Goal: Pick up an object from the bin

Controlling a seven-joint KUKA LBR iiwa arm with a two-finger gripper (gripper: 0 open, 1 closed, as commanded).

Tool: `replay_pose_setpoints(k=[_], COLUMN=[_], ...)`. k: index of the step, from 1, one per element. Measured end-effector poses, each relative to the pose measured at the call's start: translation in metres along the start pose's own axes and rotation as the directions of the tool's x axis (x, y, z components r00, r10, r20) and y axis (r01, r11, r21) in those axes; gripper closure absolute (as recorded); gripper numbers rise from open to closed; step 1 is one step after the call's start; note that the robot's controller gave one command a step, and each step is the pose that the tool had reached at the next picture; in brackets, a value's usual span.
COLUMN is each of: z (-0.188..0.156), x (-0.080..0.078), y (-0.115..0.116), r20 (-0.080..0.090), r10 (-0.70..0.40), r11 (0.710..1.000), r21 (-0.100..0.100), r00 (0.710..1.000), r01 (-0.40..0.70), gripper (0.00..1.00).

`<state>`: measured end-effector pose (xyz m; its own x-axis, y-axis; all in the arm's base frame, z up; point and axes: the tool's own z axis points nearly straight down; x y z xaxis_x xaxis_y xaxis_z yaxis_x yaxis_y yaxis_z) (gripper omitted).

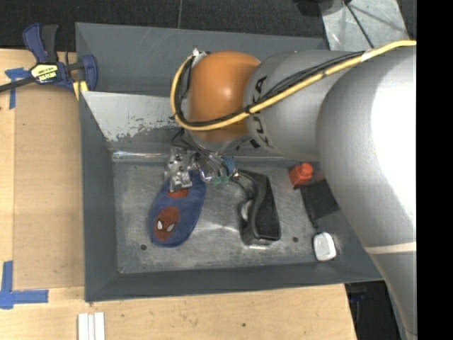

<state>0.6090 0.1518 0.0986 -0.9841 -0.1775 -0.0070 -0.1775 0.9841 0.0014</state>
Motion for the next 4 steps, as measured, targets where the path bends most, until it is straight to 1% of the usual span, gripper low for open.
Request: replay_pose_setpoints(k=[1,2,3,4], z=[-0.002,0.017,0.013,-0.074], x=[-0.007,-0.006,-0.004,0.041], y=[0.016,0.038,0.023,0.057], r20=[0.000,0.002,-0.003,0.001], r10=[-0.087,-0.174,-0.237,-0.531], r11=[0.996,0.985,0.971,0.847], r21=[0.000,0.001,0.000,0.000], r00=[0.996,0.985,0.971,0.847], r01=[0.087,0.174,0.237,0.531], gripper=[1.00,1.00,1.00,1.00])
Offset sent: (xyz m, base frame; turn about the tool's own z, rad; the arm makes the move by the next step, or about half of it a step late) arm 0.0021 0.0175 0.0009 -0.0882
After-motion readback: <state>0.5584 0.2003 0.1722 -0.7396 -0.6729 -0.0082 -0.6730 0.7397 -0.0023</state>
